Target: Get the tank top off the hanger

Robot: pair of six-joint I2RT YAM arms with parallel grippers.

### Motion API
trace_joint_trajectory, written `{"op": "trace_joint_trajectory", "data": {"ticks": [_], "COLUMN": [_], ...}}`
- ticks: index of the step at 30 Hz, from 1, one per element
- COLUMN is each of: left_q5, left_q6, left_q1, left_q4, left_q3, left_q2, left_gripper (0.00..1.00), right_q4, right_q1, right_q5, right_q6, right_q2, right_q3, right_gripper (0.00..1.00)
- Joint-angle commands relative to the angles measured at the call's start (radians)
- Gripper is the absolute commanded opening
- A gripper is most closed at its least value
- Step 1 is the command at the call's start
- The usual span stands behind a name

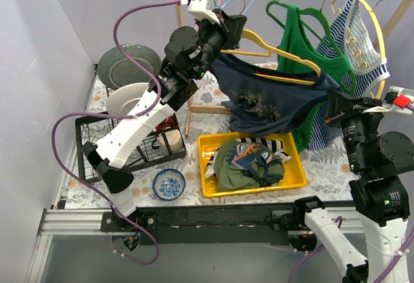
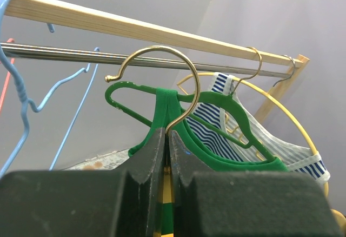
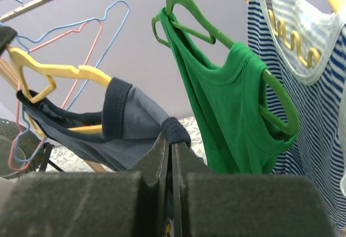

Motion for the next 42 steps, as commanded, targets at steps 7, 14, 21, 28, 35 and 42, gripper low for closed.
{"op": "trace_joint_trajectory", "data": {"ticks": [7,14,21,28,35,42], "left_q5": [0.01,0.048,0.009,0.082,0.281,0.404], "left_q6": [-0.049,-0.083,-0.055,-0.124,-0.314,-0.383], "left_q1": [0.005,0.005,0.005,0.005,0.005,0.005], "left_q4": [0.042,0.08,0.071,0.085,0.144,0.099], "left_q3": [0.008,-0.026,-0.015,-0.017,-0.109,-0.135], "left_q2": [-0.116,-0.155,-0.15,-0.152,-0.225,-0.305], "left_gripper": [0.0,0.0,0.0,0.0,0.0,0.0], "right_q4": [0.083,0.095,0.103,0.179,0.255,0.262], "right_q1": [0.0,0.0,0.0,0.0,0.0,-0.001], "right_q5": [-0.01,-0.035,0.042,-0.154,-0.387,-0.498], "right_q6": [0.049,0.078,0.105,0.102,0.102,0.034], "right_q2": [-0.05,-0.044,-0.093,-0.065,-0.001,0.068], "right_q3": [-0.109,-0.132,-0.161,-0.196,-0.205,-0.133], "right_gripper": [0.01,0.01,0.01,0.01,0.01,0.01]}}
